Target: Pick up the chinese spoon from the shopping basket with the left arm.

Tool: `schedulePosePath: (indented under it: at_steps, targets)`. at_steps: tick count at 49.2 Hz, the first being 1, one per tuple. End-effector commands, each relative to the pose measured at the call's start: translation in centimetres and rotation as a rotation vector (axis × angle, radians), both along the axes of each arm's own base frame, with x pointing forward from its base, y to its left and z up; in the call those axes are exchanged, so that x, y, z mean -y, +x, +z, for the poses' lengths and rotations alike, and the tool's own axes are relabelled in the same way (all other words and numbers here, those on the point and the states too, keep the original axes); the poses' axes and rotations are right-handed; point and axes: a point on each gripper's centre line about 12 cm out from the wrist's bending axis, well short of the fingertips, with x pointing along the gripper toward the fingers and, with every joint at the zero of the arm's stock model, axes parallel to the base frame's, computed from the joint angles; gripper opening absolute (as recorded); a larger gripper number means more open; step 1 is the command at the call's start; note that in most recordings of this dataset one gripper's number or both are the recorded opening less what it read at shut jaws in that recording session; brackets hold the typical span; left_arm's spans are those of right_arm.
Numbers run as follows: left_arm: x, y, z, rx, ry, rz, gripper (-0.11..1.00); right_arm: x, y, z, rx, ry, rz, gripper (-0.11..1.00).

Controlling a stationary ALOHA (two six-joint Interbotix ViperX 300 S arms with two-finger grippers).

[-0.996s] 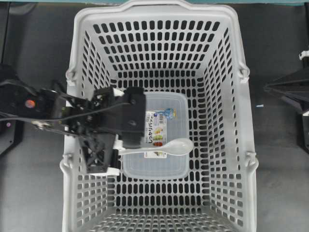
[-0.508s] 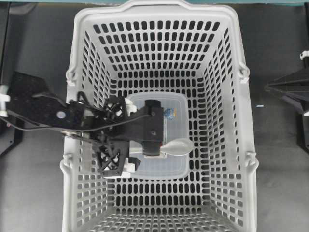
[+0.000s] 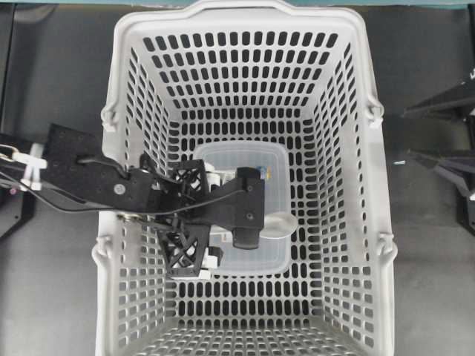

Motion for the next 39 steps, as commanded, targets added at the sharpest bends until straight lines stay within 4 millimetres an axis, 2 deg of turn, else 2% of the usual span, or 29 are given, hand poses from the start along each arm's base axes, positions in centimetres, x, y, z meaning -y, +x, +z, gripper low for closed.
schedulePosePath:
  at_steps: [1,6,14,19,23,29,39]
  targets:
    - [0.2,0.1,0.1,0.011,0.004,-0.012,0.76,0.1,0.2,0.7,0.015,0.004,-0.004,0.70]
    - [0.2,0.4,0.1,0.033,0.004,-0.019,0.58,0.1,0.2,0.7,0.018,0.003,-0.003,0.70]
    - [0.2,0.6,0.4,0.063,-0.001,-0.022,0.14,0.1,0.2,0.7,0.017,0.004,-0.004,0.69]
    - [0.3,0.5,0.5,0.054,0.002,-0.024,0.13,0.1,0.2,0.7,0.017,0.003,-0.003,0.69]
    - [0.0,0.3,1.5,0.056,0.002,-0.018,0.13,0.1,0.1,0.8,0.020,0.003,-0.003,0.69]
    - [-0.7,0.0,3.9,0.058,0.003,0.002,0.13,0.1,0.1,0.8,0.022,0.004,-0.004,0.69]
    - [-2.5,0.4,9.5,0.109,0.016,0.019,0.13,0.1,0.1,0.8,0.022,0.002,-0.003,0.69]
